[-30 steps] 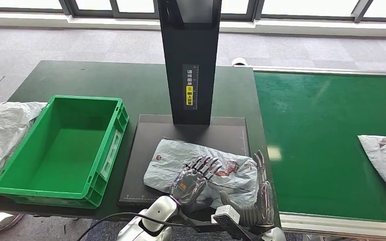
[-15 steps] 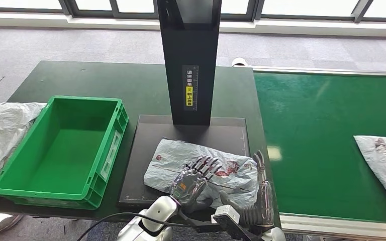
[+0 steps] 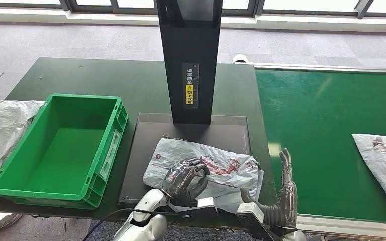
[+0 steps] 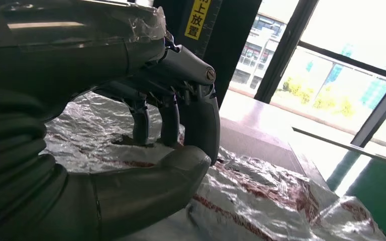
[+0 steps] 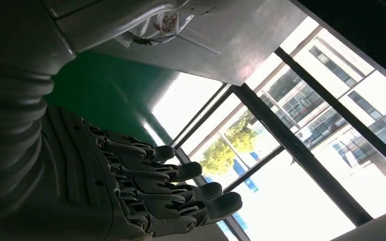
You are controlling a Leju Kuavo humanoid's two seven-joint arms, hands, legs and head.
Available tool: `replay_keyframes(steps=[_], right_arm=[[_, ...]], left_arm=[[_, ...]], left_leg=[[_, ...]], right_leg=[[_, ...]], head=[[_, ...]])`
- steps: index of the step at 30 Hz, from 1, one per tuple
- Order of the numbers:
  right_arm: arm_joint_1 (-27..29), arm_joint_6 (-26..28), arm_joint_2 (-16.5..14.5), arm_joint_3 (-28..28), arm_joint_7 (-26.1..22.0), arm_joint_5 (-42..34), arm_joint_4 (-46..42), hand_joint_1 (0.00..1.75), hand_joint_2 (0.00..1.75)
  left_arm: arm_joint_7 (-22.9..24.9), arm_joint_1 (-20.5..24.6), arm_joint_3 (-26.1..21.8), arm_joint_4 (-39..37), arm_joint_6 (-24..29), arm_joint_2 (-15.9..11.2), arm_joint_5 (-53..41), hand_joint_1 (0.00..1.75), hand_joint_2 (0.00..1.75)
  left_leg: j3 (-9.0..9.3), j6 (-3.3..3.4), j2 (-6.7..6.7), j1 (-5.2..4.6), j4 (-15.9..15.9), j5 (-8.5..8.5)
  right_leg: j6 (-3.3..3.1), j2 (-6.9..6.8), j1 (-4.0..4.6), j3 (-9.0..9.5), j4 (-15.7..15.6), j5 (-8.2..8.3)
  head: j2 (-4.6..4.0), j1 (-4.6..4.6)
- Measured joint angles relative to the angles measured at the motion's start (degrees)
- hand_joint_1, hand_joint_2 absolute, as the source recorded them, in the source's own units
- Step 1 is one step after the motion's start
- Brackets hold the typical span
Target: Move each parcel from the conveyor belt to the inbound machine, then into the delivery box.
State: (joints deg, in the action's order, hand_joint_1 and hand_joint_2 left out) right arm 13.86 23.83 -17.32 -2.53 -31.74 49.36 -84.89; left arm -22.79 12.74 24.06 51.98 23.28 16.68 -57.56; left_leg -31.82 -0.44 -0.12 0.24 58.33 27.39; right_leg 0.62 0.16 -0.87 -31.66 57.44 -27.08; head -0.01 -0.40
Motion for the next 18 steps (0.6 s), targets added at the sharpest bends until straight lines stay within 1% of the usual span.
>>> replay_keyframes(steps=[6,14,18], right_arm=[[0.5,-0.3,-1.1,-3.1,-0.2,0.0,-2.7,0.0,1.75],[0.8,-0.3,-1.4,-4.3,-0.2,0.0,-3.7,0.0,1.75],[0.9,-0.8,-1.5,-4.8,-0.3,-0.7,-4.3,0.0,1.75]], left_arm=[[-0.2,-0.7,-1.9,2.9,0.0,-0.1,0.3,1.75,1.75],[-0.5,-1.1,-2.8,4.1,0.3,-0.1,0.4,1.75,1.75],[-1.9,-2.2,-3.5,7.1,2.1,-0.2,0.3,1.75,1.75]], left_leg=[[-0.1,0.0,0.0,0.0,0.0,0.0],[-0.14,0.0,0.0,0.0,0.0,-0.01],[-0.19,0.0,0.0,0.0,0.0,-0.01]], right_leg=[[0.01,0.0,0.0,-0.09,0.0,-0.01],[0.0,0.0,0.0,-0.13,0.0,0.0],[0.0,0.0,0.0,-0.17,0.0,0.0]], head=[[0.0,0.0],[0.0,0.01],[0.0,0.01]])
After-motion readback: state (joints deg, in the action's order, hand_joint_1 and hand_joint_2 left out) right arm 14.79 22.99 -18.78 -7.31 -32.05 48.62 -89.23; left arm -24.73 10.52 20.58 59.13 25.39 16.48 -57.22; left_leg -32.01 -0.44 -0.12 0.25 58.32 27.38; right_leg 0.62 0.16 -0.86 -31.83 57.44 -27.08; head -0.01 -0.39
